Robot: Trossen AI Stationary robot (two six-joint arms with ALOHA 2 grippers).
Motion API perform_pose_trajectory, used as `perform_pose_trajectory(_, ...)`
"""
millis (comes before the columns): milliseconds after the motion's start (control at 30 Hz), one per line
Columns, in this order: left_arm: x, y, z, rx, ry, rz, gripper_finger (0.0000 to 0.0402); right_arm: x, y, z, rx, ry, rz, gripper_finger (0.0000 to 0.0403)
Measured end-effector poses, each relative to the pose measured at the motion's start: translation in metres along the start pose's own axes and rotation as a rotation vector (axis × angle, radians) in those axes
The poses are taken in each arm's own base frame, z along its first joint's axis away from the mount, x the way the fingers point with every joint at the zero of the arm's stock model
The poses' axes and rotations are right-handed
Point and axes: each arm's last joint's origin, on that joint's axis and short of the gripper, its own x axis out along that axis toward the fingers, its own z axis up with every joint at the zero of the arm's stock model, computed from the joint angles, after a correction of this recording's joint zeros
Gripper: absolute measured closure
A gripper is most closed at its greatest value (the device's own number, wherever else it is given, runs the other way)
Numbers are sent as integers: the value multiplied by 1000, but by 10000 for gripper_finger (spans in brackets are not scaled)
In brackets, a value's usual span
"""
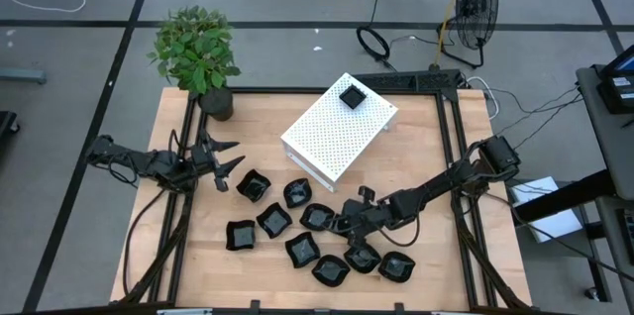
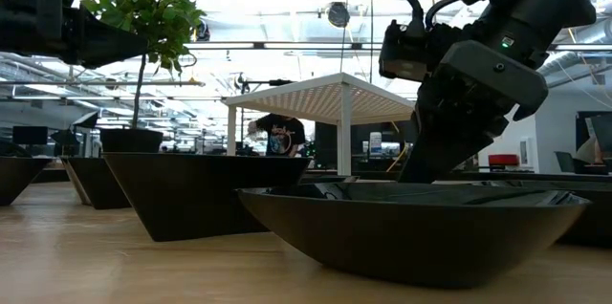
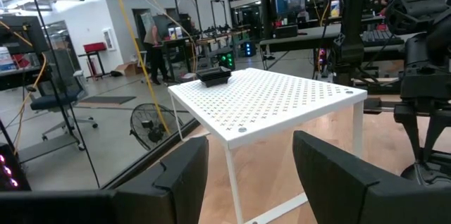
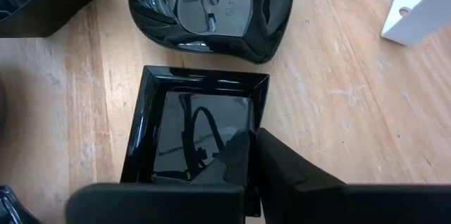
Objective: Pick & Place Mini shaped plates
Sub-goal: Stack the black square plate on top of the black square plate on the shelf
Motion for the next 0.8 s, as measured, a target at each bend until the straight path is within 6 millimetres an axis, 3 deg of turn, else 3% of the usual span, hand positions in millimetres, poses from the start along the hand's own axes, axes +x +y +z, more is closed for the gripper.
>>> perform_pose_trajectory(800, 0, 0, 0, 0, 0, 0, 190, -1, 0, 1, -29, -1, 6, 399)
